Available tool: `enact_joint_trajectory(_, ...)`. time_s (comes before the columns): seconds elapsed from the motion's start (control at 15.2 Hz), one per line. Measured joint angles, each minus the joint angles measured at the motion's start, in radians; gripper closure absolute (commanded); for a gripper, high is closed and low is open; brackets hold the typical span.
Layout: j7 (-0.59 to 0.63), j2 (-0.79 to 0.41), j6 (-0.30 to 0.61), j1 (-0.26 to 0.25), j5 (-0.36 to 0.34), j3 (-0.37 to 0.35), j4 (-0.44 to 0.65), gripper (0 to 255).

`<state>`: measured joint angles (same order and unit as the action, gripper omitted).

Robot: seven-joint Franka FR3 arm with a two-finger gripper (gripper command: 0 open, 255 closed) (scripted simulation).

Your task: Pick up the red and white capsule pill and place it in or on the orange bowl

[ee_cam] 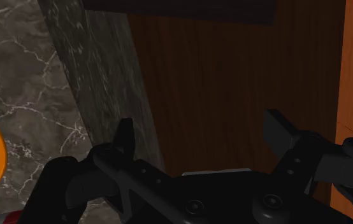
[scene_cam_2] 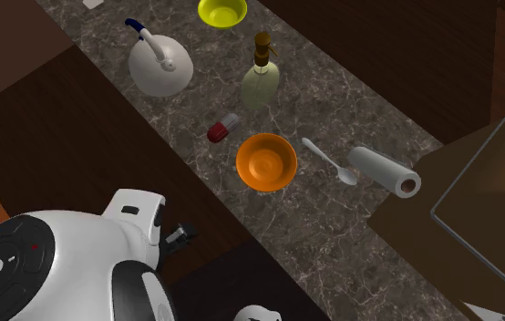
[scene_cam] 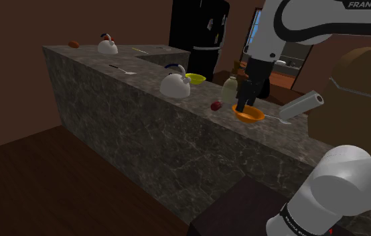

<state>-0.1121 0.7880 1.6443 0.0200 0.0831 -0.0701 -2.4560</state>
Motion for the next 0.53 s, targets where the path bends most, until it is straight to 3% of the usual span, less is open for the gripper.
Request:
enact_joint_trajectory(0.2, 0.038, -0.047, 0.032, 0.019, 0.005, -0.007, 0.017, 0)
enact_joint_trajectory(0.53, 0.192, -0.223, 0.152, 0.087, 0.017, -0.030, 0.081, 0)
